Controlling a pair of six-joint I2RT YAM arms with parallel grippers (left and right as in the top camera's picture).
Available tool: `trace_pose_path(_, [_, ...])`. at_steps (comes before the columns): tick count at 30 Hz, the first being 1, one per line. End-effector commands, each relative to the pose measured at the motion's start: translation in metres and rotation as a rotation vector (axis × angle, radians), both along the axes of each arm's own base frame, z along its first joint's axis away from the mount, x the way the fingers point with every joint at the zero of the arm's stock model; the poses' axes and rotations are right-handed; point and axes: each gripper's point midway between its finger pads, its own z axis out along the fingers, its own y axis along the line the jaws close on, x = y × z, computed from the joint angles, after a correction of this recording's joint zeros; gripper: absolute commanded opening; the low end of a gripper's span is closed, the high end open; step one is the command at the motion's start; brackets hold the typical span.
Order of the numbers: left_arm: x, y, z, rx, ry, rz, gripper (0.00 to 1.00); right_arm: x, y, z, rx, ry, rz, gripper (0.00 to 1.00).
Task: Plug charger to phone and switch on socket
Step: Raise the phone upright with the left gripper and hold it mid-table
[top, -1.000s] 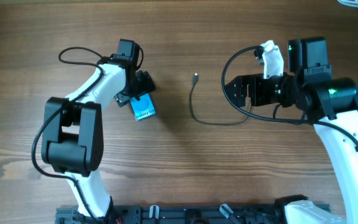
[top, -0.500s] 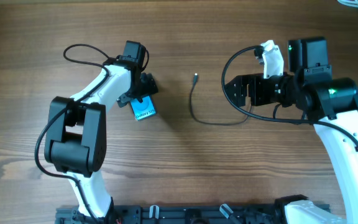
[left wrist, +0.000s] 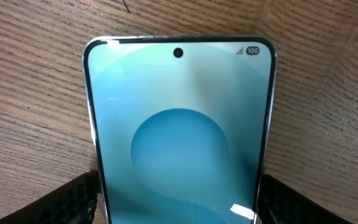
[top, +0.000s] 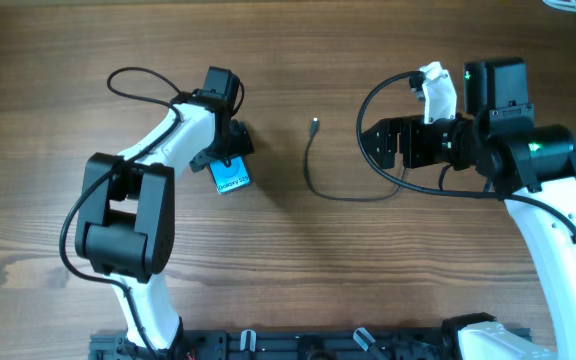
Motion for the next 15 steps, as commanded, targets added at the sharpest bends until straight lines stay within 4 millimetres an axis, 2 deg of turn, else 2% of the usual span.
trace_pose_path(1, [-0.035, 0.011, -0.048, 0.053, 0.16, -0.009, 0.81, 0.001, 0.004, 0.004, 0.019, 0.007, 0.002, 1.0])
trace_pose_path(6, [-0.037, 0.009, -0.046, 0.045, 0.177, -0.009, 0.77, 0.001, 0.004, 0.004, 0.019, 0.007, 0.001, 1.0])
trace_pose_path(8, [-0.037, 0.002, -0.043, 0.008, 0.185, -0.011, 0.75, 0.001, 0.004, 0.004, 0.02, 0.006, 0.002, 1.0])
trace_pose_path(15, [-0.018, -0.008, -0.022, -0.043, 0.147, -0.011, 0.71, 0.001, 0.003, 0.003, 0.019, 0.009, 0.002, 1.0])
